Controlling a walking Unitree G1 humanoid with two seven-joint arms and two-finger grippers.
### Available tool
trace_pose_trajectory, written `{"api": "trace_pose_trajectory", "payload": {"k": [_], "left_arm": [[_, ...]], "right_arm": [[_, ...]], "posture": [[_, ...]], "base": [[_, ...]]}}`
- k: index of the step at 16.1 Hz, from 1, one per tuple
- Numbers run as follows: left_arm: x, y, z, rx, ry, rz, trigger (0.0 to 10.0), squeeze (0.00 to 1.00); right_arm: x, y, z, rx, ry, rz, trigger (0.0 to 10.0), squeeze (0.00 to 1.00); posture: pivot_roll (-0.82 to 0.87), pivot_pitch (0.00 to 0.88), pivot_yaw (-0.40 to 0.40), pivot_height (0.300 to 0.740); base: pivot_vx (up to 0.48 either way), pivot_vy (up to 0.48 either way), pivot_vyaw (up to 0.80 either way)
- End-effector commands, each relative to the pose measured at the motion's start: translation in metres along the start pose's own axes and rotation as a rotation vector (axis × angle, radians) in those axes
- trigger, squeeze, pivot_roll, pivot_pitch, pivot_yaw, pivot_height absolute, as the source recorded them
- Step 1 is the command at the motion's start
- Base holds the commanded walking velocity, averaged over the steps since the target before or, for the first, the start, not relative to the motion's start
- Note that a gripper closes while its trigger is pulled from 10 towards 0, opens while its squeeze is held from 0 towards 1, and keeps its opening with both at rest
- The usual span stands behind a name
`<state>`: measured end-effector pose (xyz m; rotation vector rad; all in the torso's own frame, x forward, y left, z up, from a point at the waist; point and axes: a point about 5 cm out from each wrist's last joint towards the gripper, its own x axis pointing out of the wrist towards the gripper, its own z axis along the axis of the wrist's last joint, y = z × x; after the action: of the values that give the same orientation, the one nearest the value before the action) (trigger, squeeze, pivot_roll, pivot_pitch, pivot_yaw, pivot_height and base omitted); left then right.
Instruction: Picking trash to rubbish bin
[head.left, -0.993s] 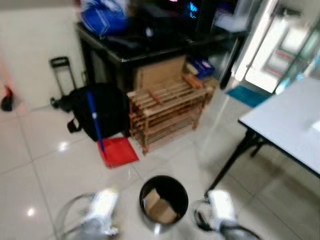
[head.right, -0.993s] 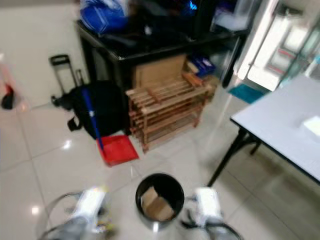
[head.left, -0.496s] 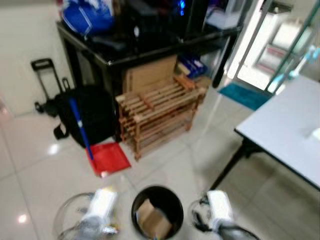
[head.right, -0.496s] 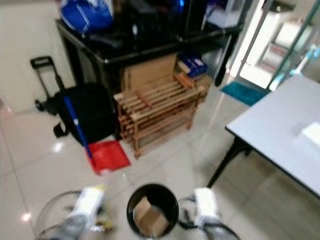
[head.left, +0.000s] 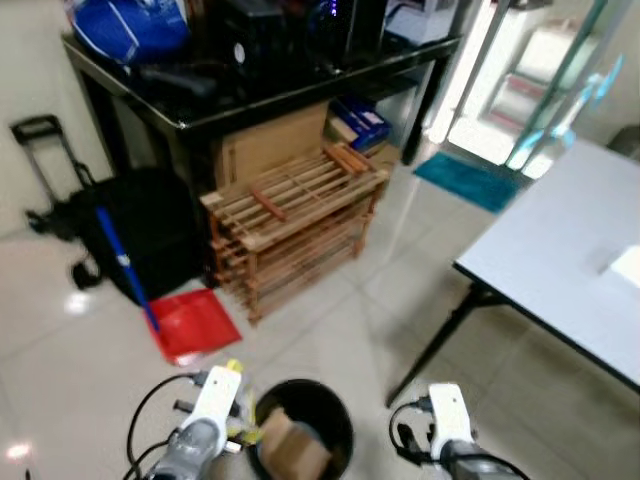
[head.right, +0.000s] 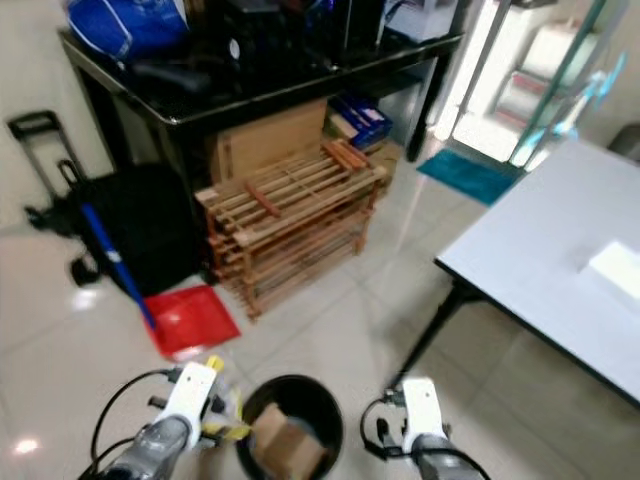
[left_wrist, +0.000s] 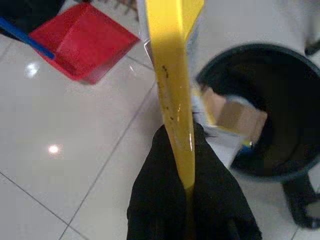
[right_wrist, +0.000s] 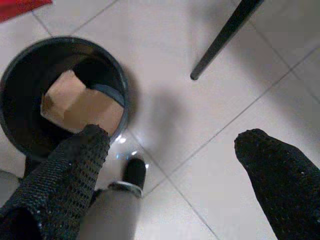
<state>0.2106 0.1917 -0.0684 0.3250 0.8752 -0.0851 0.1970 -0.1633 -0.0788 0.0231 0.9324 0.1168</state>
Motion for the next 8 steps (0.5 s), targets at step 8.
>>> {"api": "trace_pose_trajectory", "payload": {"k": [8], "left_arm": [[-0.0015,0.0037,-0.01,0.026,0.044,0.014,10.0,0.0]], "right_arm": [[0.0009,0.0032,0.0036,0.009,-0.013,0.016,10.0,0.0]], "posture": [[0.02,0.028,-0.096,0.74]], "base": [[0.0,0.0,0.0]]}}
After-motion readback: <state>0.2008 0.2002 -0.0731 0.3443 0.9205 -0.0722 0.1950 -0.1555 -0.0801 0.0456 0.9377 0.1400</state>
